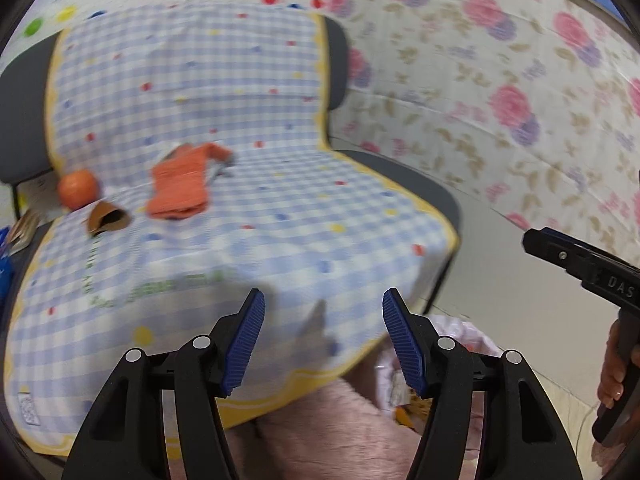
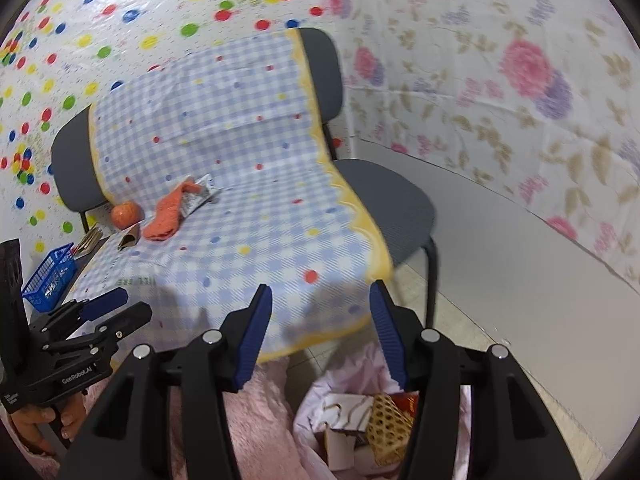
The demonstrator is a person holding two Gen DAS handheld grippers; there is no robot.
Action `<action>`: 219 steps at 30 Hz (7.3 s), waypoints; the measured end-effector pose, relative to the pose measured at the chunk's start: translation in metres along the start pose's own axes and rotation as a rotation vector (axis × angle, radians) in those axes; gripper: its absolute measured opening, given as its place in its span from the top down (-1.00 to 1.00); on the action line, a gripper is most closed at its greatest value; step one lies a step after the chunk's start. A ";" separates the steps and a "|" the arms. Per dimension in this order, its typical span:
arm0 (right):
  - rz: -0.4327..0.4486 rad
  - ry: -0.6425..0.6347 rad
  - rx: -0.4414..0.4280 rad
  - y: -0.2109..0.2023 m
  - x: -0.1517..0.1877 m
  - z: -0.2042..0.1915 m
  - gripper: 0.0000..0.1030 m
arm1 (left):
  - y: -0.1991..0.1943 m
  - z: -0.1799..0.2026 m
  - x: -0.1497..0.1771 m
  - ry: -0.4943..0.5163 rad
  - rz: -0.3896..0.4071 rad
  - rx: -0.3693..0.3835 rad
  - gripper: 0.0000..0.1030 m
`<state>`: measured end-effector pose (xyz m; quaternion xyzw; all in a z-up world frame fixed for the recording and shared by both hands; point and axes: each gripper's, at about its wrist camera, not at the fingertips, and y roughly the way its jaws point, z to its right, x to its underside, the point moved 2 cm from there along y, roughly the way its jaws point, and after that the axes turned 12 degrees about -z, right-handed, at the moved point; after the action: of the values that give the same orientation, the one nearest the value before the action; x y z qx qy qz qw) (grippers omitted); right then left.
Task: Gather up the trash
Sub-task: 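Move both grippers back toward the chair, then grasp the brown leather piece with the left gripper, then grasp the orange knitted glove with the right gripper while the left gripper holds the leather, then carry the leather piece and glove to the pink bin, then open both grippers over the bin, dropping leather and glove, then move both grippers back toward the chair, then grasp the white milk carton with the right gripper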
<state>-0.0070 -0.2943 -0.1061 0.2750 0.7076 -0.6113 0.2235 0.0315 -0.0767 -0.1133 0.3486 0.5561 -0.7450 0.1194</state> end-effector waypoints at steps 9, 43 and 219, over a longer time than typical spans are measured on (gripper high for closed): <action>-0.010 -0.126 -0.084 0.035 -0.045 -0.061 -0.06 | -0.012 -0.079 -0.009 -0.161 0.020 -0.133 -0.33; -0.075 -0.206 -0.217 0.156 -0.128 -0.149 0.13 | 0.103 -0.251 -0.109 -0.514 -0.282 -0.340 -0.57; -0.193 -0.299 0.113 0.264 -0.173 -0.253 -0.50 | 0.046 -0.255 -0.101 -0.315 -0.089 -0.330 -0.68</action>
<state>0.3022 -0.0375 -0.1502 0.1241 0.6541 -0.7029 0.2505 0.2295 0.1182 -0.1170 0.1789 0.6597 -0.6938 0.2270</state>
